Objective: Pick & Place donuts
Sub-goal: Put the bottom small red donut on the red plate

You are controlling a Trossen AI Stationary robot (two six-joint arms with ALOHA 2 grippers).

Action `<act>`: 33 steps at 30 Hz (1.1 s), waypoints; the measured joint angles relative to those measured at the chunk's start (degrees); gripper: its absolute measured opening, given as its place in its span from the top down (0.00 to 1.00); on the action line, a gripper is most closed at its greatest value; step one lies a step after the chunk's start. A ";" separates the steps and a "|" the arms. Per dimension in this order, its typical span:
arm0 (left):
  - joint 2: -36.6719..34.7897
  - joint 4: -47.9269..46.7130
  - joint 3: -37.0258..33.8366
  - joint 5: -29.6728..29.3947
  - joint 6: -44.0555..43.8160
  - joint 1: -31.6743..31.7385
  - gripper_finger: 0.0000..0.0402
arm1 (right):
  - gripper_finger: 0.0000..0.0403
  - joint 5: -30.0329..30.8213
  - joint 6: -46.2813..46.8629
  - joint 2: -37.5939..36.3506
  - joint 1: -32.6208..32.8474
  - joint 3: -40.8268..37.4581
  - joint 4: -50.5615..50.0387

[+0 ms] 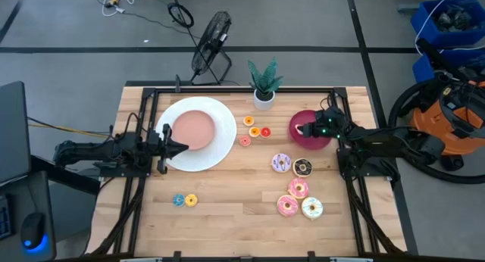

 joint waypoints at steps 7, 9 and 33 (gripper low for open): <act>0.00 0.45 0.00 -1.10 2.48 -0.01 0.98 | 0.99 -8.60 -1.41 -0.27 6.63 6.47 0.70; 0.04 0.76 0.00 -3.25 3.19 -0.02 0.98 | 0.99 -10.08 -2.16 -0.27 9.68 8.93 -1.31; 14.70 11.47 -0.21 -8.10 7.92 0.00 0.99 | 1.00 -24.24 4.73 46.02 36.89 42.91 4.85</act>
